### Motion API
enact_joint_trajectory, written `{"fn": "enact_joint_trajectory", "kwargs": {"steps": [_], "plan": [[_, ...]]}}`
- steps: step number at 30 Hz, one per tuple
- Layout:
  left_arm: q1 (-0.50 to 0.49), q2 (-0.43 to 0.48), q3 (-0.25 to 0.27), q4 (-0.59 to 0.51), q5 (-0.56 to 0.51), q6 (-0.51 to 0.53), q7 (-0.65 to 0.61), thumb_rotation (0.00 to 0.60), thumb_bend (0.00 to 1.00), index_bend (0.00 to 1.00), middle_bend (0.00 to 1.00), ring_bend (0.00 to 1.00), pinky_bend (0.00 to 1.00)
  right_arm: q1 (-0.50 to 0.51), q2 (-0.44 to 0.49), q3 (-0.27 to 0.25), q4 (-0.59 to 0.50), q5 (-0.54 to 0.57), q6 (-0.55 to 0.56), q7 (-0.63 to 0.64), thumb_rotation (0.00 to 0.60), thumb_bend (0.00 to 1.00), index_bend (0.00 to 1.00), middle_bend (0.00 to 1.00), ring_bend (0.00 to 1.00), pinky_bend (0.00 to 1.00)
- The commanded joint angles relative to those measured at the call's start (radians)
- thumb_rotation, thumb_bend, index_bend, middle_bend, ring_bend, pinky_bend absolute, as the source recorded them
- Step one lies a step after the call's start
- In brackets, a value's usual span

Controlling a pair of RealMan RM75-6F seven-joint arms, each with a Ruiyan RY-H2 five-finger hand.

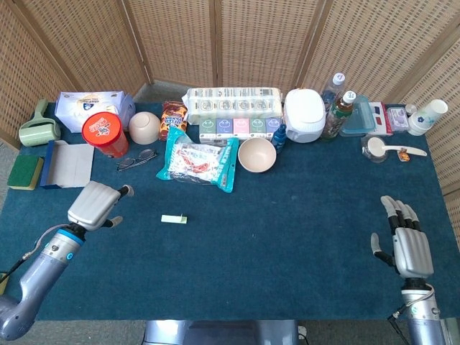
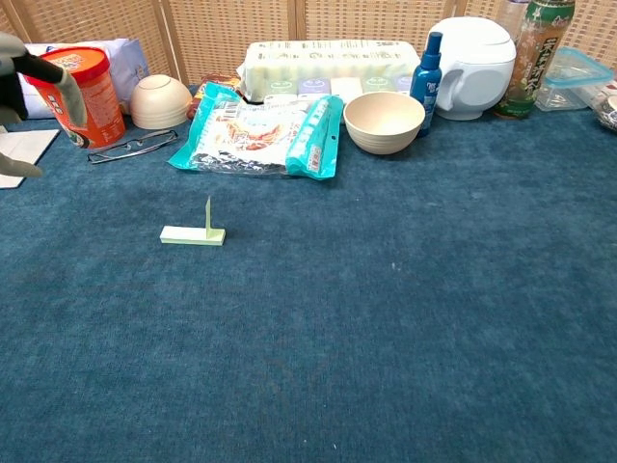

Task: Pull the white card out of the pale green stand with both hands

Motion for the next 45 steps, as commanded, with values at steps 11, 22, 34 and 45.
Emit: {"fn": "enact_joint_trajectory", "kwargs": {"steps": [11, 22, 34, 45], "plan": [[-0.099, -0.157, 0.006, 0.073, -0.183, -0.065, 0.104, 0.6, 0.16, 0.42, 1.0, 1.0, 1.0, -0.001, -0.01, 0.004, 0.03, 0.01, -0.01, 0.034, 0.6, 0.52, 0.0, 0.1, 0.01, 0.05], [-0.162, -0.264, 0.024, 0.138, -0.288, -0.064, 0.18, 0.6, 0.16, 0.46, 1.0, 1.0, 1.0, -0.011, -0.007, 0.003, 0.042, 0.018, -0.009, 0.052, 0.6, 0.52, 0.0, 0.1, 0.01, 0.05], [-0.217, -0.333, 0.035, 0.174, -0.402, -0.06, 0.239, 0.6, 0.18, 0.48, 1.0, 1.0, 1.0, -0.025, -0.009, 0.006, 0.061, 0.019, 0.004, 0.079, 0.6, 0.52, 0.0, 0.1, 0.01, 0.05], [-0.245, -0.376, 0.051, 0.203, -0.451, -0.04, 0.255, 0.6, 0.2, 0.49, 1.0, 1.0, 1.0, -0.033, -0.011, 0.006, 0.069, 0.02, 0.007, 0.089, 0.6, 0.52, 0.0, 0.1, 0.01, 0.05]]}}
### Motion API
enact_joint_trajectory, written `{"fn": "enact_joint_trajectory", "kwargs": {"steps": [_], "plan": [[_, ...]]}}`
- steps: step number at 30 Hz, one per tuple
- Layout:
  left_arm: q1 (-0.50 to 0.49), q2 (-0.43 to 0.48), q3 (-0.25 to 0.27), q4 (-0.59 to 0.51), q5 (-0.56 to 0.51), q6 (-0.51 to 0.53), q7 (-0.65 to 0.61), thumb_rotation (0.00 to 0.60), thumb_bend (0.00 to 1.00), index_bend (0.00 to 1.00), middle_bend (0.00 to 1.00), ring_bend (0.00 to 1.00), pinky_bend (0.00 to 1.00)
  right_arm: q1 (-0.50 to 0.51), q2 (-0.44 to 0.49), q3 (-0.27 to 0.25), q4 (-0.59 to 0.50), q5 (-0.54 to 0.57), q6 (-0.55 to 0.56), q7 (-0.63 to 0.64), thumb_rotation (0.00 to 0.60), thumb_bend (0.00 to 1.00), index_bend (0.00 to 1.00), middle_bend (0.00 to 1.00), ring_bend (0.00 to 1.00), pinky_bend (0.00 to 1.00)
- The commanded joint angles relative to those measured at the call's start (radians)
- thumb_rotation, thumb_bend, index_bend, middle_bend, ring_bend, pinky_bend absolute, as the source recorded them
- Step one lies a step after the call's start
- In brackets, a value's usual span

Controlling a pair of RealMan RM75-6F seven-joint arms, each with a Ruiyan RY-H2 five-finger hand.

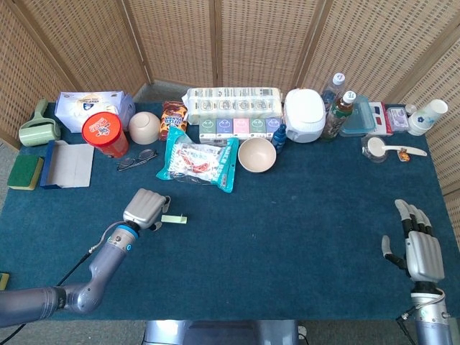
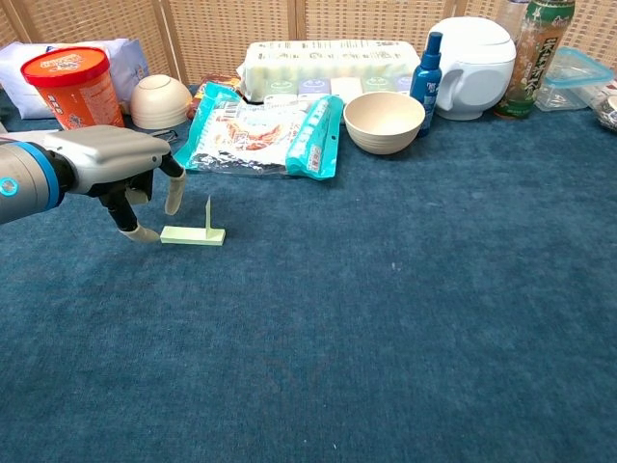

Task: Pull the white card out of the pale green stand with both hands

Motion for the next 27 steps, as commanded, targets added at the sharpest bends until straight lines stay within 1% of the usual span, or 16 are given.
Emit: {"fn": "enact_joint_trajectory", "kwargs": {"steps": [1, 8, 23, 27], "plan": [[-0.006, -0.007, 0.003, 0.009, -0.013, 0.003, 0.003, 0.6, 0.2, 0.49, 1.0, 1.0, 1.0, -0.002, 0.0, 0.0, 0.001, 0.001, 0.001, 0.001, 0.6, 0.52, 0.0, 0.1, 0.01, 0.05], [-0.023, -0.025, 0.011, 0.029, -0.046, 0.001, 0.011, 0.6, 0.2, 0.49, 1.0, 1.0, 1.0, -0.006, 0.001, 0.001, -0.001, 0.0, 0.005, 0.002, 0.6, 0.52, 0.0, 0.1, 0.01, 0.05], [-0.051, -0.041, 0.024, 0.036, -0.087, 0.008, 0.027, 0.6, 0.2, 0.5, 1.0, 1.0, 1.0, -0.017, 0.003, -0.001, -0.001, 0.002, 0.008, 0.002, 0.6, 0.52, 0.0, 0.1, 0.01, 0.05], [-0.058, -0.043, 0.027, 0.035, -0.099, 0.011, 0.033, 0.6, 0.21, 0.5, 1.0, 1.0, 1.0, -0.019, 0.0, -0.003, 0.001, 0.001, 0.007, 0.003, 0.6, 0.52, 0.0, 0.1, 0.01, 0.05]]}}
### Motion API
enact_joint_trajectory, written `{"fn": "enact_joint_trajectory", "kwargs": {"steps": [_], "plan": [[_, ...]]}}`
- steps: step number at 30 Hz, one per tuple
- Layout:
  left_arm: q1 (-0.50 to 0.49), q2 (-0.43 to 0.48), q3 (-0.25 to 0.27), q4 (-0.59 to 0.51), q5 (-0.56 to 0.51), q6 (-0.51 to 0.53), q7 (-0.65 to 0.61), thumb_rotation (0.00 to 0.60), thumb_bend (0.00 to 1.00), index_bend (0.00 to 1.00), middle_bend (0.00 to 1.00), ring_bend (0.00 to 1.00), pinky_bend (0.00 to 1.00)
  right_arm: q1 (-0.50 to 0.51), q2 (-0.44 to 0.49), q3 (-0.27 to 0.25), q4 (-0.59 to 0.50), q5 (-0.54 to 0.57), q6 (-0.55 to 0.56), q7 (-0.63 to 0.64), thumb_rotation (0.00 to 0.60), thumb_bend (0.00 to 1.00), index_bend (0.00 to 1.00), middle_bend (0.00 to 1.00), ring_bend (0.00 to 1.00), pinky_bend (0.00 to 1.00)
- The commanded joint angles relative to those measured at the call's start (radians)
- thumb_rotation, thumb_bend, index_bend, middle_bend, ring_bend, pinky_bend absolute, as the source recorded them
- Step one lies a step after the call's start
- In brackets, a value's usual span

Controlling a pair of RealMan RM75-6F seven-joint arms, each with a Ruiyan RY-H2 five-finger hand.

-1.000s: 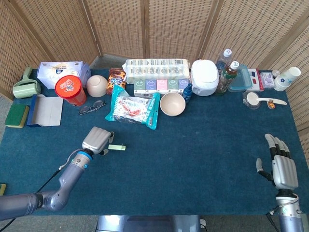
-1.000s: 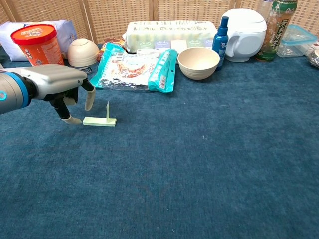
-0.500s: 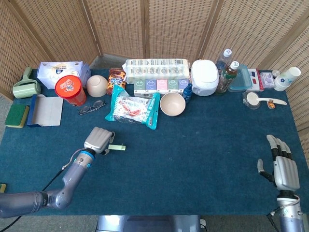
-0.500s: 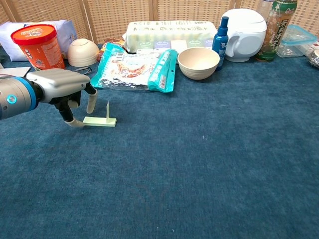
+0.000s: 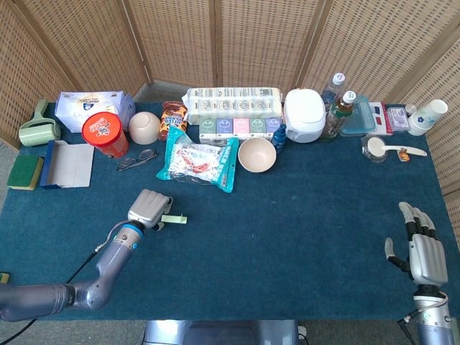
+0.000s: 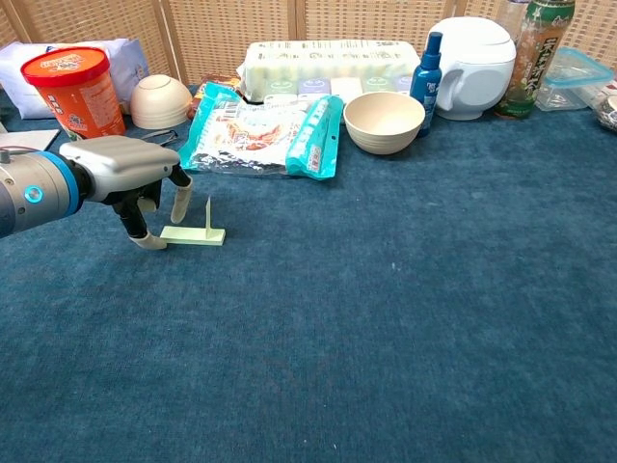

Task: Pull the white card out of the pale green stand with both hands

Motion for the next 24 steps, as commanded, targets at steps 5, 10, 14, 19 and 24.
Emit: {"fn": "enact_joint_trajectory", "kwargs": {"steps": [5, 10, 14, 19, 24], "plan": [[-0.012, -0.002, 0.004, -0.003, -0.025, 0.004, 0.014, 0.6, 0.22, 0.52, 1.0, 1.0, 1.0, -0.003, -0.003, -0.002, 0.006, 0.003, -0.003, 0.004, 0.6, 0.52, 0.0, 0.1, 0.01, 0.05], [-0.021, -0.007, 0.006, -0.003, -0.038, 0.009, 0.023, 0.6, 0.25, 0.54, 1.0, 1.0, 1.0, -0.005, -0.003, -0.001, 0.009, 0.002, -0.003, 0.008, 0.6, 0.52, 0.0, 0.1, 0.01, 0.05], [-0.031, -0.011, 0.008, -0.005, -0.053, 0.013, 0.037, 0.6, 0.26, 0.54, 1.0, 1.0, 1.0, -0.006, -0.004, -0.001, 0.012, 0.003, -0.005, 0.011, 0.6, 0.52, 0.0, 0.1, 0.01, 0.05], [-0.039, -0.013, 0.009, -0.004, -0.062, 0.015, 0.041, 0.6, 0.26, 0.53, 1.0, 1.0, 1.0, -0.009, -0.002, -0.001, 0.014, 0.002, -0.003, 0.017, 0.6, 0.52, 0.0, 0.1, 0.01, 0.05], [-0.046, -0.006, 0.007, -0.01, -0.066, 0.016, 0.04, 0.6, 0.26, 0.49, 1.0, 1.0, 1.0, -0.011, -0.002, -0.001, 0.016, 0.002, -0.004, 0.023, 0.6, 0.52, 0.0, 0.1, 0.01, 0.05]]}}
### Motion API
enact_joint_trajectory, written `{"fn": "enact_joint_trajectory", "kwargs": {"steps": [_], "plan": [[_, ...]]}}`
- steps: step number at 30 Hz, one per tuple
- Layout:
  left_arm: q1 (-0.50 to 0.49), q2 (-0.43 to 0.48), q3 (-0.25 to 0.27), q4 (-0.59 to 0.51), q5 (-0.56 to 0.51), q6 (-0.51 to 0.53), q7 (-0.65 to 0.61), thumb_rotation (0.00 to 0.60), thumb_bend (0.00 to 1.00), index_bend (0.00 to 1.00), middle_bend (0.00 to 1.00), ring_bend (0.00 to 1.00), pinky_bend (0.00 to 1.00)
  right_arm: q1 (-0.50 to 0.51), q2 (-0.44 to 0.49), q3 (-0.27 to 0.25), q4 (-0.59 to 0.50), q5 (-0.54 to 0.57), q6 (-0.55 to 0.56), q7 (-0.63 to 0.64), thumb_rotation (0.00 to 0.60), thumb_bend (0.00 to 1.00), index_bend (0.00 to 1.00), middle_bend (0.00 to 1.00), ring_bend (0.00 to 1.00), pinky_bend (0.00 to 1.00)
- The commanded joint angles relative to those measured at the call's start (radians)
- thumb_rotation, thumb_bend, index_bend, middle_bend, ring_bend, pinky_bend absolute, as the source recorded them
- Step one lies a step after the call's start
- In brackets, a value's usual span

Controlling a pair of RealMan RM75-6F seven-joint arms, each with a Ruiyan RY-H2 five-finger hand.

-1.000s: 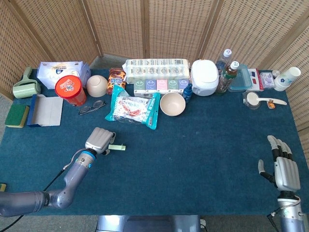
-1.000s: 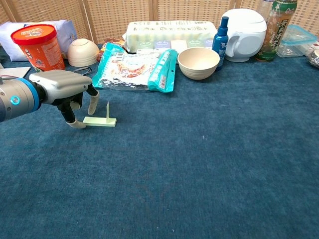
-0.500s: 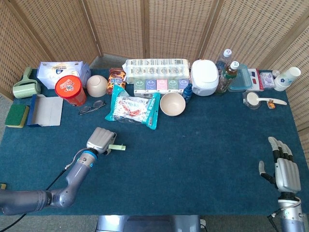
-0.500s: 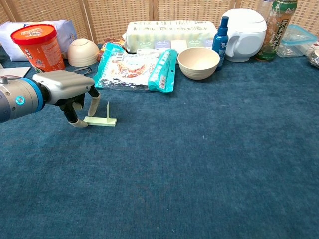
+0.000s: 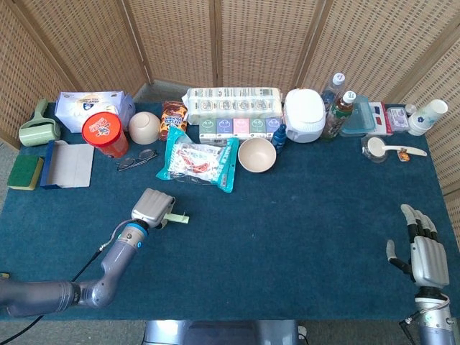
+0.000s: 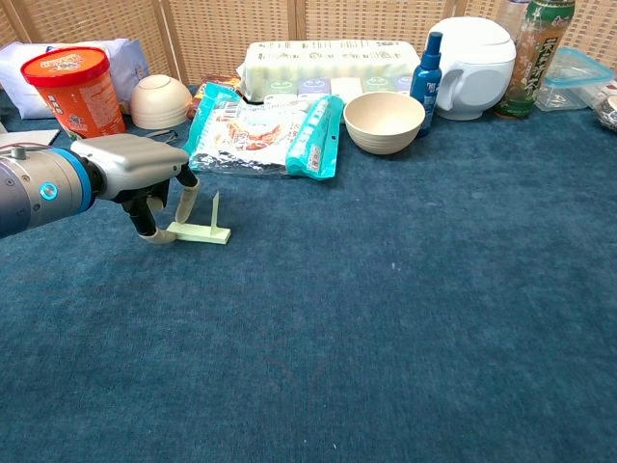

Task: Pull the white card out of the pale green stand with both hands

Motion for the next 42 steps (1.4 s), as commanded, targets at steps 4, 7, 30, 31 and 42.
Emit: {"fn": "enact_joint_trajectory", "kwargs": {"steps": [4, 7, 30, 31, 42], "plan": [[-0.006, 0.006, 0.001, -0.003, -0.003, 0.0, 0.0, 0.6, 0.26, 0.48, 1.0, 1.0, 1.0, 0.0, -0.001, 0.0, 0.003, 0.001, -0.004, 0.003, 0.6, 0.52, 0.0, 0.1, 0.01, 0.05], [-0.011, 0.006, 0.005, -0.002, -0.008, -0.001, 0.005, 0.6, 0.26, 0.47, 1.0, 1.0, 1.0, 0.0, -0.001, 0.0, 0.005, 0.001, -0.005, 0.006, 0.6, 0.52, 0.0, 0.1, 0.01, 0.05], [-0.054, -0.008, 0.03, 0.005, -0.057, 0.003, 0.063, 0.6, 0.28, 0.52, 1.0, 1.0, 1.0, -0.01, -0.003, 0.002, 0.015, -0.003, 0.003, 0.025, 0.6, 0.52, 0.0, 0.11, 0.01, 0.05], [-0.055, -0.008, 0.031, 0.005, -0.058, 0.004, 0.066, 0.6, 0.29, 0.53, 1.0, 1.0, 1.0, -0.01, -0.003, 0.003, 0.015, -0.003, 0.003, 0.026, 0.6, 0.52, 0.0, 0.11, 0.01, 0.05], [-0.048, 0.009, 0.029, -0.008, -0.012, 0.013, 0.022, 0.6, 0.36, 0.63, 1.0, 1.0, 1.0, -0.009, -0.004, 0.002, 0.016, -0.012, 0.003, 0.034, 0.6, 0.52, 0.0, 0.11, 0.01, 0.06]]}}
